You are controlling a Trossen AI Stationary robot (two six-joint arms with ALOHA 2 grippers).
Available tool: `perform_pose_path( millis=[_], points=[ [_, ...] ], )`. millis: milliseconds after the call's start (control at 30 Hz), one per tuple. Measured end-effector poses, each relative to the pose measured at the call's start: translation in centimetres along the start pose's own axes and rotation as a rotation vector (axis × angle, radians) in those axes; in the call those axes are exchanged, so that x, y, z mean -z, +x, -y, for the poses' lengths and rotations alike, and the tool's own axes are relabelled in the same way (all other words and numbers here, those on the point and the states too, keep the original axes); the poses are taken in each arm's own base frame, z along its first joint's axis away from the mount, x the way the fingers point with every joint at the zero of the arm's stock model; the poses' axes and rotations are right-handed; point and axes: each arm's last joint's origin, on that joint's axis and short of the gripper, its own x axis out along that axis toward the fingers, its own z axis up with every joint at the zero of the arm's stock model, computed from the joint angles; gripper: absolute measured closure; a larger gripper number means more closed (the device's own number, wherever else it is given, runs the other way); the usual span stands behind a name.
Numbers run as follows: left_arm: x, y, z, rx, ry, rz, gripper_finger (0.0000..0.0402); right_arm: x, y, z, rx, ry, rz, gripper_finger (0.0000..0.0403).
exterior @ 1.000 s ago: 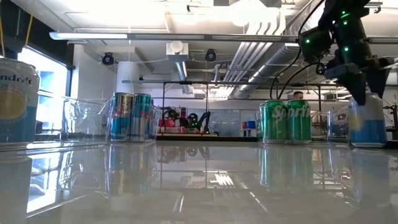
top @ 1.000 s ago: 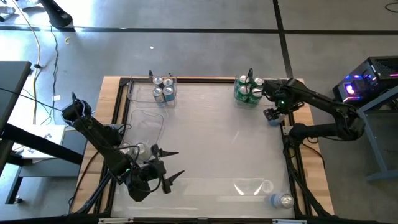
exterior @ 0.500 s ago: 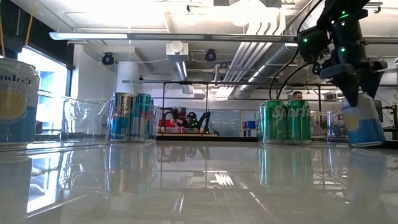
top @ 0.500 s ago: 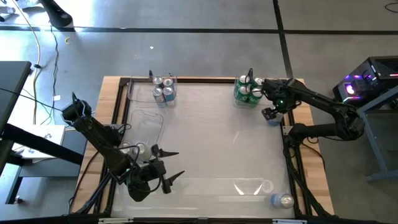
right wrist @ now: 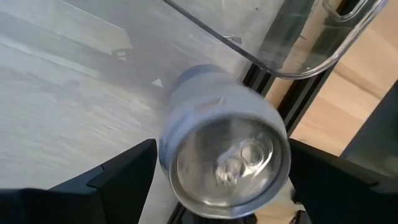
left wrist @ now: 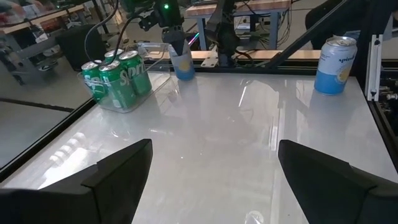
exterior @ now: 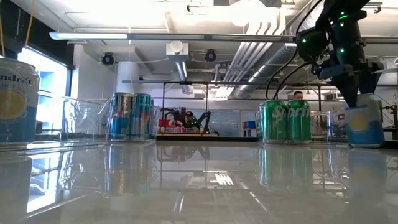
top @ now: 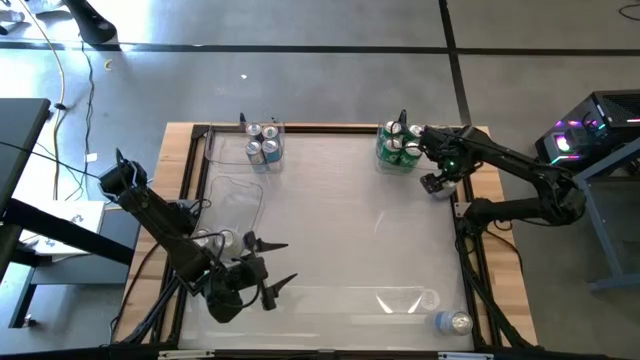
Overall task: Sort soda cans
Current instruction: Put the top blue-white soda can into the middle left transparent bin
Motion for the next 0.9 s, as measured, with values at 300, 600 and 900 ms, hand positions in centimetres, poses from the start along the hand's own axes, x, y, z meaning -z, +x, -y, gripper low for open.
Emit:
perform_pose_path(
  millis=[300, 600, 900],
  points=[
    [0.0, 0.0, 0.0, 0.0, -0.007, 0.0, 0.0055, -0.11, -0.02, 0.02, 0.015, -0.028, 0.016, 0.0062],
    [0.0, -0.01, 0.01, 0.0, -0.009, 0.0, 0.0055, -0.13, -0.06, 0.01, 0.013, -0.053, 0.018, 0.0107],
    [0.0, -0.01, 0.01, 0.0, -0.011, 0.0, 0.0055, -0.24, -0.07, -0.02, 0.012, -0.069, 0.031, 0.0113]
  ],
)
